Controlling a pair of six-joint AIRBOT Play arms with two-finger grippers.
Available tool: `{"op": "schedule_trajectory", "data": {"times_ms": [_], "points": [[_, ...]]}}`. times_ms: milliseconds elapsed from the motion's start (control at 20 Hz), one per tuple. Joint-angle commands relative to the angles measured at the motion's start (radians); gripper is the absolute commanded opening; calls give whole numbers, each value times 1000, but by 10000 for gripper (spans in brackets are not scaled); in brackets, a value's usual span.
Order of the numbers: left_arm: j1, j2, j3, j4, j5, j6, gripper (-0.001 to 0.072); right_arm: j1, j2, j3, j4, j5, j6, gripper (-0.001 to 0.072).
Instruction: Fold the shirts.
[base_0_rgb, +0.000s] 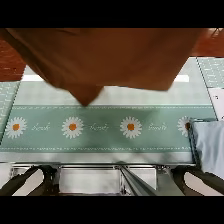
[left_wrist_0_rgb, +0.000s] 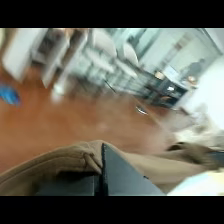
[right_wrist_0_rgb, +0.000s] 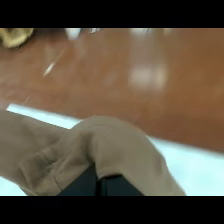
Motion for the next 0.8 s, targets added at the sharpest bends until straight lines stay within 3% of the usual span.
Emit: {"op": "schedule_trajectory", "data": {"times_ms": [0, 300, 600, 750], "points": [[94, 95, 223, 161, -69, -60, 19, -1, 172, 64, -146, 59, 16, 19], [200, 348, 235, 482, -72, -74, 19, -2, 353, 64, -283, 171, 58, 19], [-5, 384, 186, 657, -167, -77, 20, -2, 418, -103, -281, 283, 88, 19], [-33, 377, -26, 681, -204, -119, 19, -1, 416, -342, -245, 214, 86, 19]]}}
